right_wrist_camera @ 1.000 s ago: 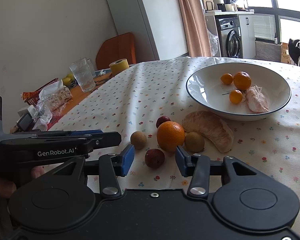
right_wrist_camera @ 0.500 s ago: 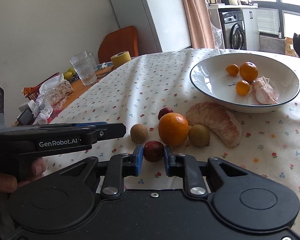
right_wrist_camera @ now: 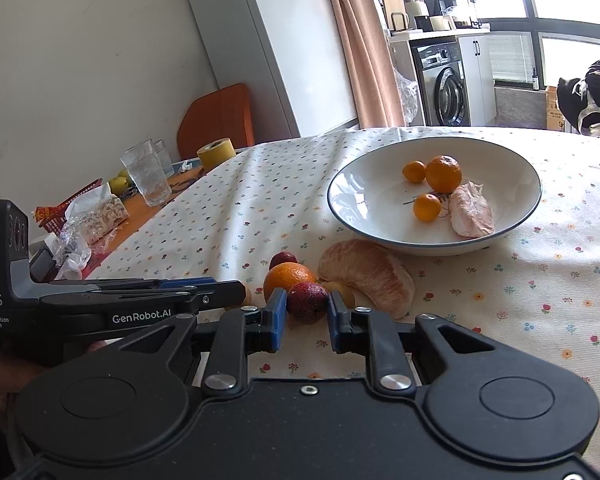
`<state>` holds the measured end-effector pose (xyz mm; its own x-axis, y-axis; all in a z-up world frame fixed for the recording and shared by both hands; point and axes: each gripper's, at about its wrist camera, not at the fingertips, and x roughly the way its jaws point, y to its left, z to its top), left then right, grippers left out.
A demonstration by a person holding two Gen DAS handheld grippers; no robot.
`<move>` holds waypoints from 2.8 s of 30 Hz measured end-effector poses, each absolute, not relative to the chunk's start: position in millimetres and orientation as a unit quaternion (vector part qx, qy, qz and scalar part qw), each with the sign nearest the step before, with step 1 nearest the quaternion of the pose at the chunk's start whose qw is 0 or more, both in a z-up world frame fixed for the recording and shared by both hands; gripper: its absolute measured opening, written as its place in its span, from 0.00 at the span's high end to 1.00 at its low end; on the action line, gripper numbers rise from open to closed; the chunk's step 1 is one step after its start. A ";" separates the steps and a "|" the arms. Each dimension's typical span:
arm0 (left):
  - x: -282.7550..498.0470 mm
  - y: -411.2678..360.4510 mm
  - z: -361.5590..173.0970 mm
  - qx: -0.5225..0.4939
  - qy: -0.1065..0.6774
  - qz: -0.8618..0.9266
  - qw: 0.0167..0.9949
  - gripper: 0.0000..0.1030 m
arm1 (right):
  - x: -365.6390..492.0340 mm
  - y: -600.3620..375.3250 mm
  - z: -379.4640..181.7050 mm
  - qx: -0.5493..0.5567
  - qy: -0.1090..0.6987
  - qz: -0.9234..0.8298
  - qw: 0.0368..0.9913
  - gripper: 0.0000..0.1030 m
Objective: Organize fruits
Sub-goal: 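Grasp a brown kiwi with the left tool while the right tool grasps a dark red plum, then carry the kiwi and plum into the white bowl and open both tools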
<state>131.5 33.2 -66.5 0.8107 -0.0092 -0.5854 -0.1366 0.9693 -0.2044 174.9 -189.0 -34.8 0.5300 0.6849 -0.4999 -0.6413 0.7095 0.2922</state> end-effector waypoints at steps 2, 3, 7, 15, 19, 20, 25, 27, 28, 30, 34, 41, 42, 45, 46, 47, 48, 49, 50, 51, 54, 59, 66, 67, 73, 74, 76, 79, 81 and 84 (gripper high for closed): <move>133.8 32.5 -68.4 -0.119 0.308 0.034 0.943 0.70 | 177.1 -192.7 -33.8 0.038 0.299 0.376 0.876 0.80; 135.9 32.1 -70.0 -0.119 0.310 0.035 0.943 0.70 | 178.4 -194.8 -33.4 0.040 0.298 0.374 0.877 0.80; 139.9 30.5 -73.9 -0.115 0.315 0.037 0.941 0.70 | 183.4 -201.3 -33.4 0.046 0.295 0.369 0.880 0.80; 140.0 30.2 -76.2 -0.109 0.310 0.039 0.944 0.76 | 190.4 -204.3 -37.0 0.053 0.296 0.363 0.882 0.80; 139.2 31.1 -75.2 -0.113 0.309 0.040 0.943 0.77 | 191.6 -205.2 -36.5 0.053 0.294 0.362 0.883 0.80; 138.7 31.3 -74.6 -0.114 0.308 0.041 0.944 0.77 | 192.1 -205.7 -36.1 0.054 0.294 0.361 0.883 0.80; 135.2 31.8 -68.3 -0.117 0.301 0.042 0.946 0.77 | 193.2 -205.7 -34.3 0.053 0.291 0.360 0.885 0.80; 133.8 31.9 -63.8 -0.117 0.296 0.042 0.947 0.77 | 193.4 -205.7 -32.7 0.052 0.289 0.360 0.886 0.80; 133.3 31.7 -61.6 -0.117 0.293 0.042 0.948 0.77 | 193.8 -205.7 -31.7 0.052 0.287 0.360 0.886 0.80; 132.7 31.2 -56.6 -0.116 0.287 0.042 0.950 0.77 | 195.3 -206.4 -29.7 0.051 0.283 0.359 0.888 0.80; 133.5 28.6 -47.3 -0.113 0.275 0.041 0.954 0.77 | 199.3 -207.5 -26.1 0.051 0.278 0.356 0.891 0.80; 139.8 24.2 -36.2 -0.112 0.262 0.038 0.958 0.77 | 206.8 -210.1 -21.8 0.052 0.269 0.353 0.895 0.80; 141.2 22.9 -34.6 -0.112 0.261 0.037 0.958 0.77 | 207.9 -210.5 -21.3 0.052 0.268 0.353 0.895 0.80; 146.0 20.1 -30.0 -0.110 0.256 0.034 0.960 0.77 | 210.9 -210.8 -20.0 0.053 0.265 0.353 0.896 0.80; 147.7 18.8 -28.9 -0.110 0.255 0.033 0.960 0.77 | 212.2 -211.5 -20.0 0.053 0.264 0.353 0.896 0.80; 149.6 17.2 -27.4 -0.110 0.253 0.032 0.961 0.77 | 213.4 -212.1 -19.9 0.053 0.263 0.353 0.896 0.80; 151.2 16.0 -26.4 -0.109 0.252 0.031 0.961 0.77 | 214.6 -212.7 -19.8 0.054 0.263 0.353 0.896 0.80; 153.7 14.4 -25.5 -0.108 0.251 0.029 0.961 0.77 | 216.2 -213.3 -19.8 0.055 0.262 0.352 0.897 0.80; 155.9 13.0 -24.8 -0.107 0.251 0.029 0.962 0.77 | 217.5 -213.7 -19.9 0.054 0.262 0.351 0.897 0.80; 157.7 11.9 -24.1 -0.107 0.250 0.028 0.962 0.77 | 218.6 -214.2 -20.4 0.054 0.261 0.350 0.898 0.80; 164.7 8.4 -21.9 -0.106 0.248 0.025 0.963 0.77 | 223.6 -216.0 -20.3 0.056 0.260 0.349 0.899 0.80; 175.3 3.4 -20.0 -0.103 0.248 0.019 0.963 0.77 | 232.9 -219.3 -19.9 0.060 0.257 0.343 0.901 0.80; 191.5 -7.8 -21.4 -0.097 0.254 0.008 0.962 0.77 | 245.3 -227.1 -21.4 0.070 0.255 0.332 0.905 0.80; 193.8 -9.5 -21.7 -0.096 0.255 0.007 0.962 0.77 | 246.5 -227.9 -21.7 0.071 0.256 0.332 0.905 0.80; 208.9 -19.8 -24.1 -0.093 0.261 0.005 0.961 0.77 | 255.1 -234.1 -22.3 0.080 0.257 0.331 0.905 0.80; 211.0 -21.8 -24.3 -0.092 0.260 0.005 0.961 0.77 | 256.6 -234.7 -22.2 0.079 0.258 0.330 0.905 0.80; 215.5 -24.3 -25.0 -0.093 0.258 0.004 0.962 0.77 | 258.7 -234.8 -21.4 0.076 0.259 0.328 0.905 0.80; 221.4 -26.9 -24.7 -0.097 0.257 -0.002 0.962 0.77 | 259.4 -234.0 -17.4 0.070 0.256 0.321 0.909 0.80; 223.9 -29.3 -24.0 -0.094 0.255 -0.006 0.962 0.77 | 259.0 -234.1 -15.0 0.067 0.252 0.317 0.912 0.80; 225.8 -29.1 -24.0 -0.092 0.258 -0.001 0.962 0.73 | 258.6 -232.4 -14.3 0.063 0.254 0.315 0.912 0.80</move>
